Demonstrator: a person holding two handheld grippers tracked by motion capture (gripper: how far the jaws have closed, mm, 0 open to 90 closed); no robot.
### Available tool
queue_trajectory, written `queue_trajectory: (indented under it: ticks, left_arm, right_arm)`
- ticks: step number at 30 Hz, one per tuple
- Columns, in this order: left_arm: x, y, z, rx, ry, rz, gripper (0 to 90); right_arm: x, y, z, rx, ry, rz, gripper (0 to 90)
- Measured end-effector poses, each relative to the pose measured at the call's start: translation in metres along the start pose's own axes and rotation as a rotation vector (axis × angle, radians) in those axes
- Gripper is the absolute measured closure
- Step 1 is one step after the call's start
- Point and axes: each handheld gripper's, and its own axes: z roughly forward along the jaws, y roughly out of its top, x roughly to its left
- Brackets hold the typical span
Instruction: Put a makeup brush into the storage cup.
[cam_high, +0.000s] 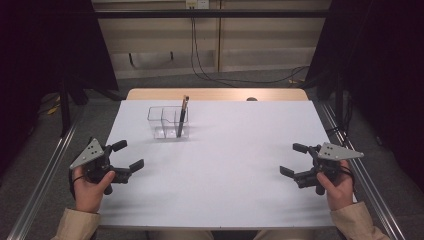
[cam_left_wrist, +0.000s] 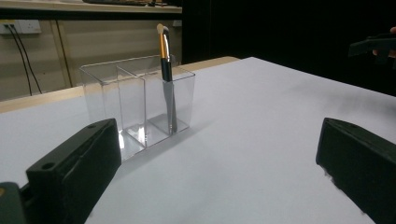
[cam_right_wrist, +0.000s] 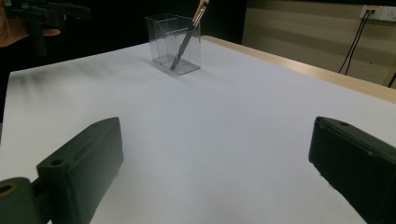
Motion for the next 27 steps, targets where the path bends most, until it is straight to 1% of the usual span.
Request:
queue_trajectory:
  ticks: [1, 3, 5, 10, 12, 14, 17, 21, 27]
  left_arm:
    - [-0.0004, -0.0004, -0.0004, 0.001, 0.000, -0.005, 0.0]
    - [-0.0001, -0.0009, -0.0014, 0.003, -0.002, 0.005, 0.0]
    - [-0.0006, -0.0013, -0.0023, 0.002, -0.002, 0.003, 0.0]
    - [-0.0004, -0.0022, -0.0029, 0.010, 0.000, 0.019, 0.0]
    - [-0.0013, -0.0030, -0.0026, 0.012, 0.000, 0.020, 0.0]
    - [-0.0013, -0.0035, -0.0028, 0.018, -0.003, 0.041, 0.0]
    - [-0.0019, -0.0037, -0.0033, 0.020, -0.004, 0.052, 0.0]
    - [-0.0021, -0.0039, -0.0040, 0.020, -0.001, 0.053, 0.0]
    - [-0.0027, -0.0040, -0.0031, 0.016, -0.009, 0.049, 0.0]
  right_arm:
    - [-0.0001, 0.0000, 0.0000, 0.000, 0.000, 0.001, 2.8]
    - [0.0000, -0.0002, 0.0000, 0.002, 0.000, 0.000, 2.8]
    - [0.0000, -0.0003, 0.0001, 0.004, -0.002, 0.000, 2.8]
    - [0.0000, 0.0000, -0.0002, 0.000, 0.000, -0.002, 2.8]
    - [0.0000, -0.0002, -0.0003, 0.001, -0.002, 0.000, 2.8]
    - [0.0000, -0.0004, -0.0002, 0.002, -0.001, -0.002, 2.8]
    - [0.0000, -0.0009, 0.0000, 0.005, -0.001, -0.001, 2.8]
    - [0.0004, -0.0013, 0.0001, 0.008, -0.001, -0.003, 2.8]
    - [0.0006, -0.0014, 0.0005, 0.009, -0.001, -0.002, 2.8]
